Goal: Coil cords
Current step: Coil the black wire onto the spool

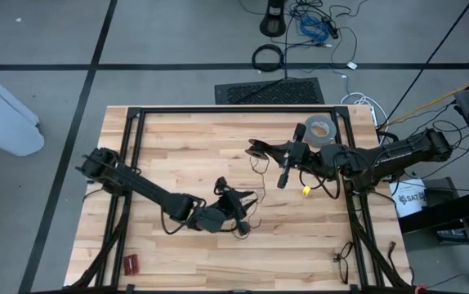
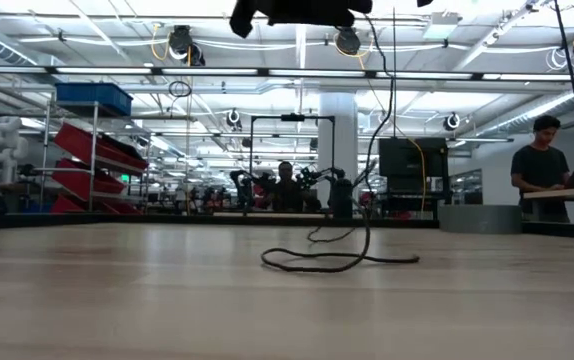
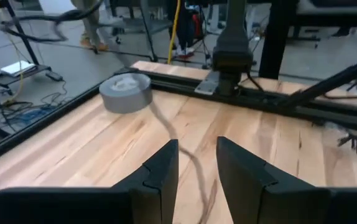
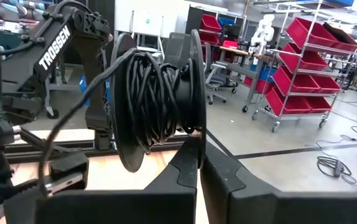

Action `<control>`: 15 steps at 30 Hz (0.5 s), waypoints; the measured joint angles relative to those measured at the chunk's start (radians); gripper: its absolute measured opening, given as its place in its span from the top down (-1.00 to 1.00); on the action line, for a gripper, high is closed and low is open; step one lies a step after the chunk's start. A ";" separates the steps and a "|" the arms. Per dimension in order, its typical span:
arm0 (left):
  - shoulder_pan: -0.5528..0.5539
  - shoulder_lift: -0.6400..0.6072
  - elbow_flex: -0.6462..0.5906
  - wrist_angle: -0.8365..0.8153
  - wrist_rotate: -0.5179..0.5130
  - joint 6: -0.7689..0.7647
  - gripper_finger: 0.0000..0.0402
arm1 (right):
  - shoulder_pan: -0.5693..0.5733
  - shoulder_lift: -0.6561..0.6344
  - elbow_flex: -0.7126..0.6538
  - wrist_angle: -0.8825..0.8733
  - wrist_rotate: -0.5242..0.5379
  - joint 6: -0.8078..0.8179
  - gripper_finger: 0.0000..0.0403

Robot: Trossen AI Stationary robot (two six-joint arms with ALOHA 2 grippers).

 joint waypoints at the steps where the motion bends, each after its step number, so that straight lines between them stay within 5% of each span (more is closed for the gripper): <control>1: 0.006 0.004 0.000 0.015 0.003 0.007 0.42 | 0.000 0.000 0.000 0.000 0.000 0.000 1.00; 15: 0.087 0.036 0.000 0.109 0.069 0.057 0.42 | 0.000 -0.001 0.000 -0.008 0.000 -0.004 1.00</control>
